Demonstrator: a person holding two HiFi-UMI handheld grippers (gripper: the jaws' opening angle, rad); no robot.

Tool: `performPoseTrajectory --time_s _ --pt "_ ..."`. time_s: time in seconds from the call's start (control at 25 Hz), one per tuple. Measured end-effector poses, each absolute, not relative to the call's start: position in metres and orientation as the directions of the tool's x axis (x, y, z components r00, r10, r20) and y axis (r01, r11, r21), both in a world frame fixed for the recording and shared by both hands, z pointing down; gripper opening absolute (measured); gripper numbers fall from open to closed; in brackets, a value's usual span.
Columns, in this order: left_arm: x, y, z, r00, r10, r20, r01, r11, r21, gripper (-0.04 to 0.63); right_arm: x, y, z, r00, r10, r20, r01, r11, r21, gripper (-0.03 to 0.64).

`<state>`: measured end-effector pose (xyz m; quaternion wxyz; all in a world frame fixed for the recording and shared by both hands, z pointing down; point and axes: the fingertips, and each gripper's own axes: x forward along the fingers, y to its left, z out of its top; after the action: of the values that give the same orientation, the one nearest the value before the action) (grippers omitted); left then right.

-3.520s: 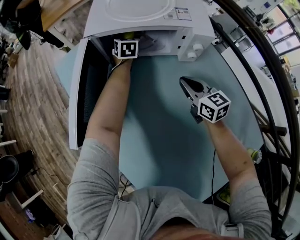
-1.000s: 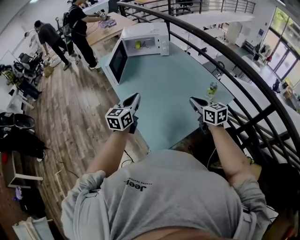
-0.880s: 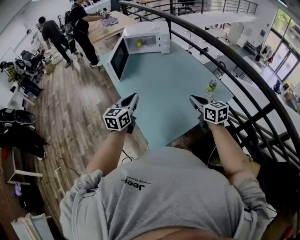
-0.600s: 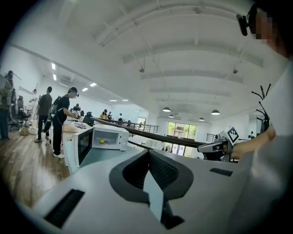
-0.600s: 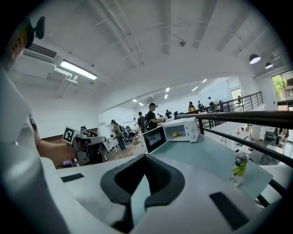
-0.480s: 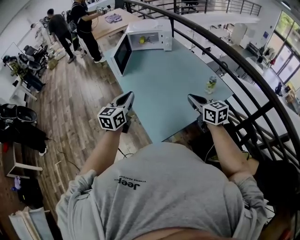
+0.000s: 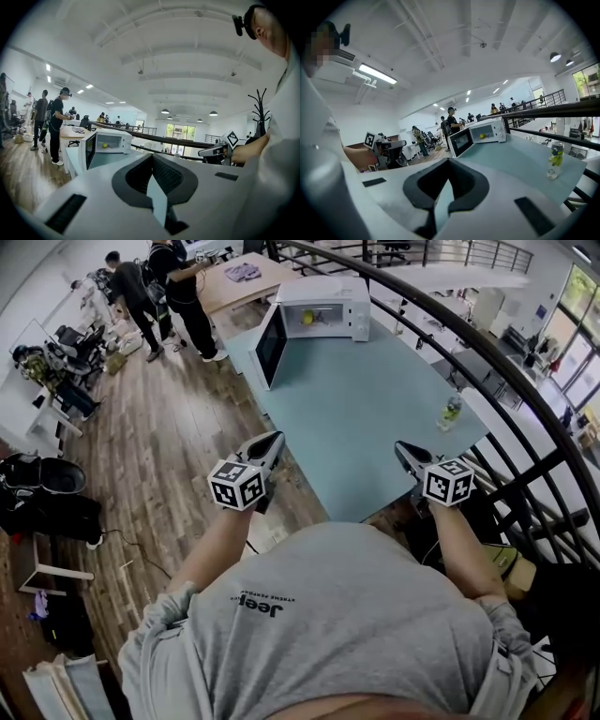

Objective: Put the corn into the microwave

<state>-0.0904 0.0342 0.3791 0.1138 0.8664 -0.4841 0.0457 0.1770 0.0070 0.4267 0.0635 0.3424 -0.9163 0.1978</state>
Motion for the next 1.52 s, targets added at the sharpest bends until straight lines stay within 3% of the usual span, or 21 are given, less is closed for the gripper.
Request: performPoseTrajectory --time_s 0.48,0.8,1.52 --pt "-0.187 0.018 0.388 0.568 -0.807 0.160 -0.820 -0.540 0.190 0.018 0.096 -0.006 0.412 -0.733 -0.639 0.230 -0.677 0.654 -0.338 0.017" --pt "-0.216 0.017 0.387 0.559 -0.818 0.137 -0.823 -0.528 0.210 0.018 0.074 -0.015 0.404 -0.737 -0.630 0.246 -0.675 0.663 -0.325 0.017" --pt "-0.218 0.013 0.389 0.535 -0.836 0.123 -0.836 -0.503 0.219 0.018 0.080 -0.027 0.408 -0.749 -0.615 0.245 -0.661 0.673 -0.331 0.017"
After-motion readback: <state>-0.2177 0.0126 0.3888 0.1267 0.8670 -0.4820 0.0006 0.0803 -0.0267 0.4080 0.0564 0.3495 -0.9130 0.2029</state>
